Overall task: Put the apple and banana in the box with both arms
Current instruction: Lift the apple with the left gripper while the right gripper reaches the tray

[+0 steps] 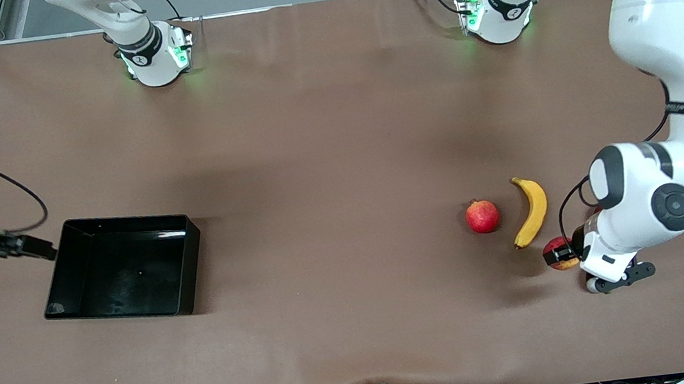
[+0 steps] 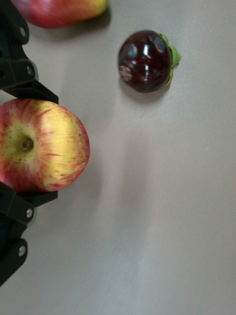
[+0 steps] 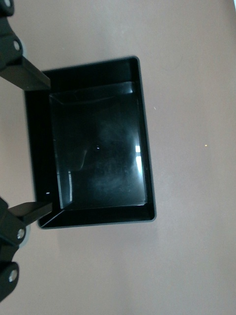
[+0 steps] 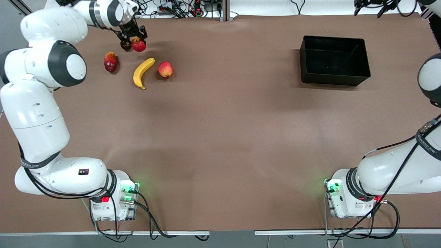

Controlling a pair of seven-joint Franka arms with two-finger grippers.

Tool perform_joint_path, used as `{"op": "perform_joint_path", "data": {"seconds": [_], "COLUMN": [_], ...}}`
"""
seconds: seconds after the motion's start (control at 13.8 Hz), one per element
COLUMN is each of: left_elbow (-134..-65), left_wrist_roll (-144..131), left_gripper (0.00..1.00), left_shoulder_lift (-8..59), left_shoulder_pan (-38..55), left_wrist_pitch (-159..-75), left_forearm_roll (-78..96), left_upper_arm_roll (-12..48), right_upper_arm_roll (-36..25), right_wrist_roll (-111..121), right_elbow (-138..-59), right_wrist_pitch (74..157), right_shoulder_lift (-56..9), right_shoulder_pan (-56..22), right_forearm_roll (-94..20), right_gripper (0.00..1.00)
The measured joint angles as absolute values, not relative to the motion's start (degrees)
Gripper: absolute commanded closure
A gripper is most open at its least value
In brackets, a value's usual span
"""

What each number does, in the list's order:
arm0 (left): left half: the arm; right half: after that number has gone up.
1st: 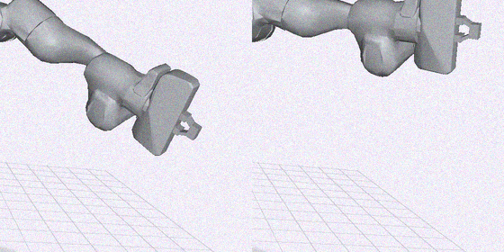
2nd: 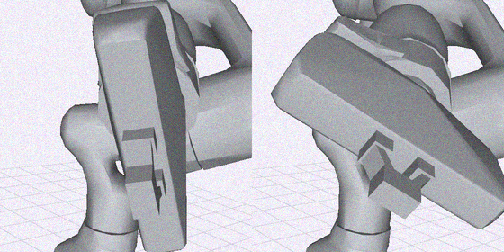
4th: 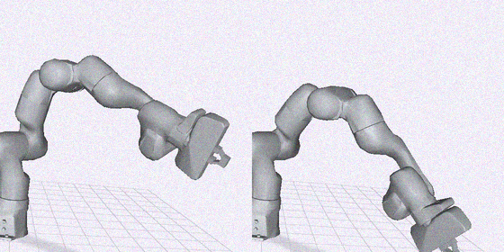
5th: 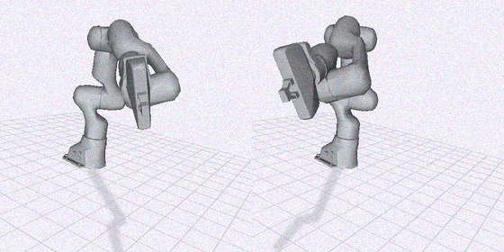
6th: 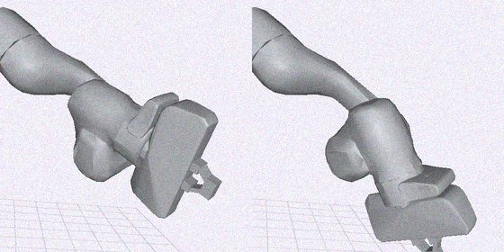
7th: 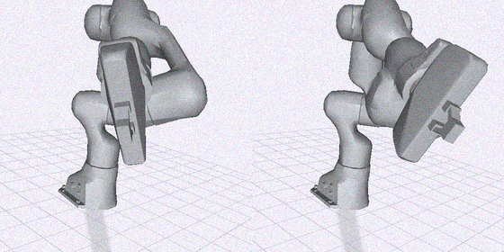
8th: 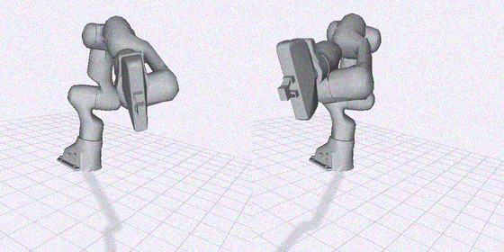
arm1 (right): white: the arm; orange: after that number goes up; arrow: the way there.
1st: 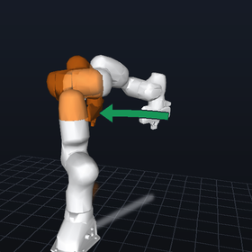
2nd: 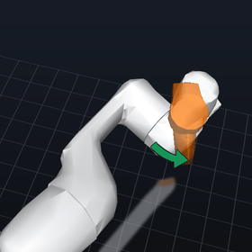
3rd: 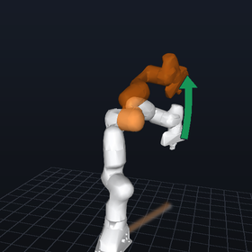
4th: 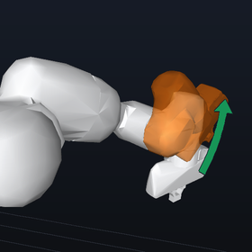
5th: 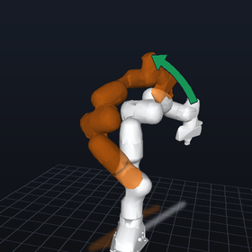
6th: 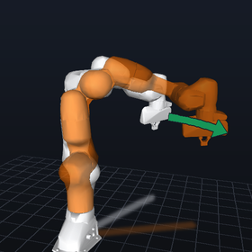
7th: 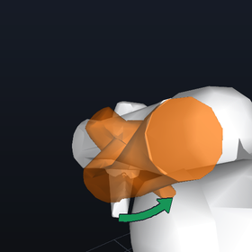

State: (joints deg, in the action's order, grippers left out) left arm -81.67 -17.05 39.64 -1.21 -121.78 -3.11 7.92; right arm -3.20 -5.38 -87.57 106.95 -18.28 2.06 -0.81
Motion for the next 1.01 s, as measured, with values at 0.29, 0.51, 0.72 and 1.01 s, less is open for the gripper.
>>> {"op": "perform_joint_path", "data": {"seconds": [0.29, 0.51, 0.72, 1.01], "left_elbow": [-81.78, -81.90, -82.24, -82.78], "left_wrist_roll": [-20.15, -24.25, -27.02, -31.73], "left_gripper": [1.00, 1.00, 1.00, 1.00], "left_shoulder_lift": [32.71, 29.46, 28.99, 29.39], "left_shoulder_pan": [-0.60, -0.41, 0.24, 3.51], "left_wrist_pitch": [-112.81, -110.83, -110.60, -110.73], "left_forearm_roll": [-3.11, -3.11, -3.11, -3.11], "left_upper_arm_roll": [9.27, 12.25, 13.74, 14.08], "right_upper_arm_roll": [-3.44, -3.48, -3.50, -3.50], "right_wrist_roll": [-5.15, -1.69, 1.62, 6.10], "right_elbow": [-87.41, -87.51, -87.54, -87.50], "right_wrist_pitch": [110.29, 112.08, 113.74, 115.10], "right_shoulder_lift": [-24.45, -29.48, -34.67, -38.93], "right_shoulder_pan": [5.69, 9.38, 11.38, 13.00], "right_forearm_roll": [-0.84, -0.86, -0.87, -0.87], "right_gripper": [0.00, 0.00, 0.00, 0.95]}}
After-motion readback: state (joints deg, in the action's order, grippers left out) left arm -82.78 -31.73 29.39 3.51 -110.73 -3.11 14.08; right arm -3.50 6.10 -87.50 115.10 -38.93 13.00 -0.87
